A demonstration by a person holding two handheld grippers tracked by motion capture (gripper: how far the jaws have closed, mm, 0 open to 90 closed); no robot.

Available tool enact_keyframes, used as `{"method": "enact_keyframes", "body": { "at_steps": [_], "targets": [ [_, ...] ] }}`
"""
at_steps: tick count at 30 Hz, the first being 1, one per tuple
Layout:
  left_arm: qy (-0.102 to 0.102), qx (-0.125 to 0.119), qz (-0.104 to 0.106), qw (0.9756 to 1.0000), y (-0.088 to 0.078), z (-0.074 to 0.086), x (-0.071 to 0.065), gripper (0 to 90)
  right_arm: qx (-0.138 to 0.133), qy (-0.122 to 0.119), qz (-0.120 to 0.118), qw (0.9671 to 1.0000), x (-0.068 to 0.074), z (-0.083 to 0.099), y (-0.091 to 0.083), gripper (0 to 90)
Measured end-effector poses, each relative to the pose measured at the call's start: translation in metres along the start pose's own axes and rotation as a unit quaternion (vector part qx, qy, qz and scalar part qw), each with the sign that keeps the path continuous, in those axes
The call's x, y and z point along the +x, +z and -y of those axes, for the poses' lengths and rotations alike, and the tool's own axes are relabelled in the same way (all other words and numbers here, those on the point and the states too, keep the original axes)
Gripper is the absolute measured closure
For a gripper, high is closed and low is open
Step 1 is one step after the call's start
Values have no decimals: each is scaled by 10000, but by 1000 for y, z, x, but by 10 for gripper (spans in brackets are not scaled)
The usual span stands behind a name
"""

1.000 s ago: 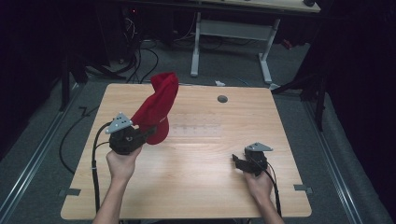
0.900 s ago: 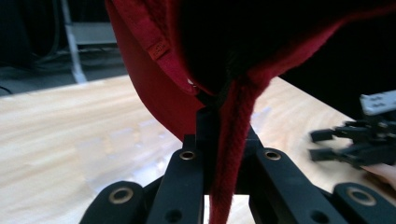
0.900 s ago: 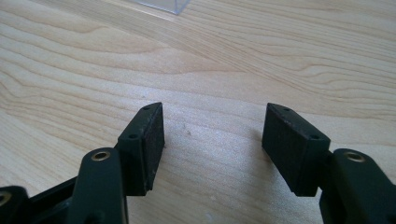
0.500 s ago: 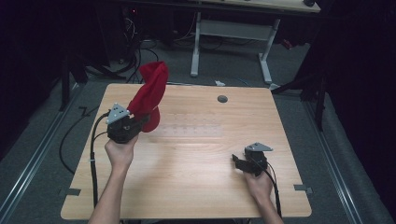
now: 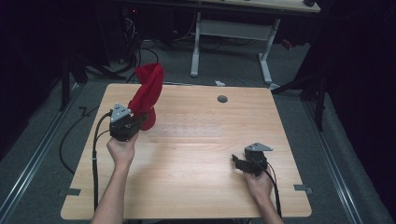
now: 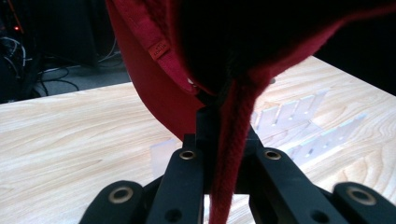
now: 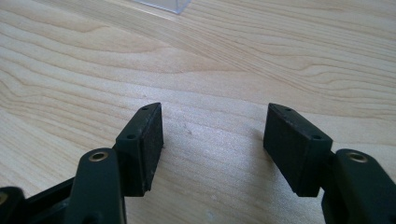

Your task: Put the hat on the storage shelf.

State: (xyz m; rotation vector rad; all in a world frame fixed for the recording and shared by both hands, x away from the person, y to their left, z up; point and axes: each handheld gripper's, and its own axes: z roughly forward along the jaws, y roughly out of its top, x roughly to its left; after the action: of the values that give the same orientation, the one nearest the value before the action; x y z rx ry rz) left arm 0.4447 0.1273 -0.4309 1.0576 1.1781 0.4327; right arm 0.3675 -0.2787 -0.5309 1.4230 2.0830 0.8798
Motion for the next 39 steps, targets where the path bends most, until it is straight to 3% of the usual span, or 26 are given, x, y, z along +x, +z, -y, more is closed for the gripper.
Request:
{"method": "enact_keyframes", "body": {
  "at_steps": [4, 14, 20, 27, 32, 39],
  "targets": [
    [-61, -26, -1, 10000, 1, 4, 3, 853, 6, 8, -1, 10000, 0, 0, 0, 381],
    [43, -5, -51, 10000, 9, 15, 4, 853, 4, 8, 5, 10000, 0, 0, 0, 380],
    [0, 4, -102, 9999, 13, 23, 8, 852, 2, 6, 4, 10000, 0, 0, 0, 379],
    [54, 169, -147, 9997, 17, 34, 11, 850, 6, 7, -2, 10000, 0, 0, 0, 376],
    [-143, 135, -139, 9997, 13, 36, 16, 848, 7, -2, -10, 10000, 0, 0, 0, 374],
    [-225, 262, -164, 9993, 10, 37, 17, 835, 11, -13, -20, 10000, 0, 0, 0, 374]
  ]
}}
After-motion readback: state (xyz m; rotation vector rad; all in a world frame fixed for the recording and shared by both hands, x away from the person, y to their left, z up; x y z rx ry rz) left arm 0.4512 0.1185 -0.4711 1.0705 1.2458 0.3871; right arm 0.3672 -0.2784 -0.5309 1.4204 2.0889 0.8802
